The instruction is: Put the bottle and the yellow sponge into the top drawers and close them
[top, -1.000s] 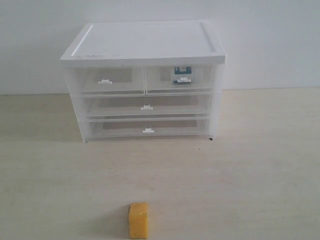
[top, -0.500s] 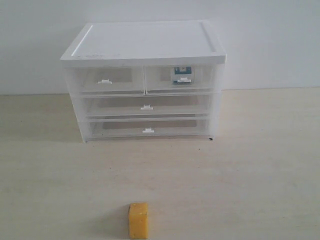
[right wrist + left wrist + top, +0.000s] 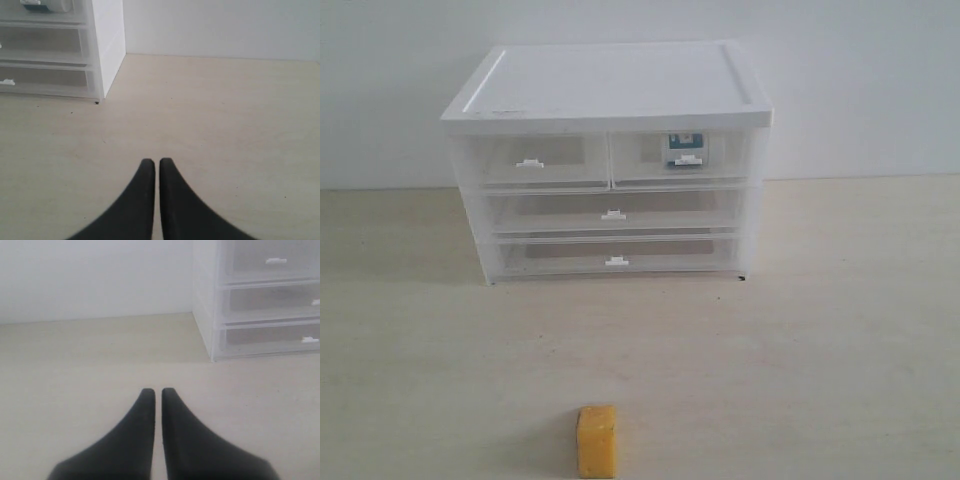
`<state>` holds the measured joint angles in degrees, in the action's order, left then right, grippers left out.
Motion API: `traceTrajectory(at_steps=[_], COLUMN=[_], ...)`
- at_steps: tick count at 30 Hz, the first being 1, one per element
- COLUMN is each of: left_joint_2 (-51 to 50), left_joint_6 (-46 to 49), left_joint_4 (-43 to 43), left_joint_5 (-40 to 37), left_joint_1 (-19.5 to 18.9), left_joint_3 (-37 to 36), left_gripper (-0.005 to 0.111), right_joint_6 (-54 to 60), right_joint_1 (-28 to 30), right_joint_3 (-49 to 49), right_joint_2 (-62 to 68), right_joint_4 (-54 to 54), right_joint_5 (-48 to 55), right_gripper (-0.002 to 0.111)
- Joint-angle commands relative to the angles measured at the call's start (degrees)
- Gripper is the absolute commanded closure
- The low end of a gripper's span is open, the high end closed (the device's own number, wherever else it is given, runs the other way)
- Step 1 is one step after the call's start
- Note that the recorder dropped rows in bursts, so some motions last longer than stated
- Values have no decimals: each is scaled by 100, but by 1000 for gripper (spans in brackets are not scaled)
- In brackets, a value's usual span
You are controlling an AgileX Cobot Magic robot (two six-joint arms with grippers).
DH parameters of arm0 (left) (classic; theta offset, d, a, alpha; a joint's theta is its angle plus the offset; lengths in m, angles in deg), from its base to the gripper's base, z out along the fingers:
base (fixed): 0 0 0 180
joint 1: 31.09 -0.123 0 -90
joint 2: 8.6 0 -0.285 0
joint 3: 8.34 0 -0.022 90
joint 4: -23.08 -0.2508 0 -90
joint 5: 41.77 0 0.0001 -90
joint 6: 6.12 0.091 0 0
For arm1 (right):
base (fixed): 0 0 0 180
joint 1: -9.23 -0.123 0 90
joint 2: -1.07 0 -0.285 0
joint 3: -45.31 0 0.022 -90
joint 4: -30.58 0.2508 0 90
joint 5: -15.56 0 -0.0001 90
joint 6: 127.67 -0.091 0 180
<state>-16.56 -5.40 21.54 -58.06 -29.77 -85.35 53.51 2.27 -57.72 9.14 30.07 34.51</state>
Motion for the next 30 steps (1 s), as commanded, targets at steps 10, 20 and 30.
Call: traceTrajectory(at_steps=[10, 20, 30], left_joint_2=[17, -289, -2585], left_joint_6=[-298, -2534, -2587], left_joint_4=[153, -863, -1425], left_joint_5=[2343, 4337, 3977], left_joint_1=[-10, -10, -10], left_joint_3=[-20, -20, 1333], left_gripper=[103, 103, 103], right_joint_6=[-2, -2, -2], right_joint_1=[13, 13, 13], right_joint_3=[25, 25, 25], right_joint_2=[-29, -29, -29], right_joint_4=[15, 15, 15], right_joint_5=[-59, -59, -59], right_gripper=[107, 107, 107])
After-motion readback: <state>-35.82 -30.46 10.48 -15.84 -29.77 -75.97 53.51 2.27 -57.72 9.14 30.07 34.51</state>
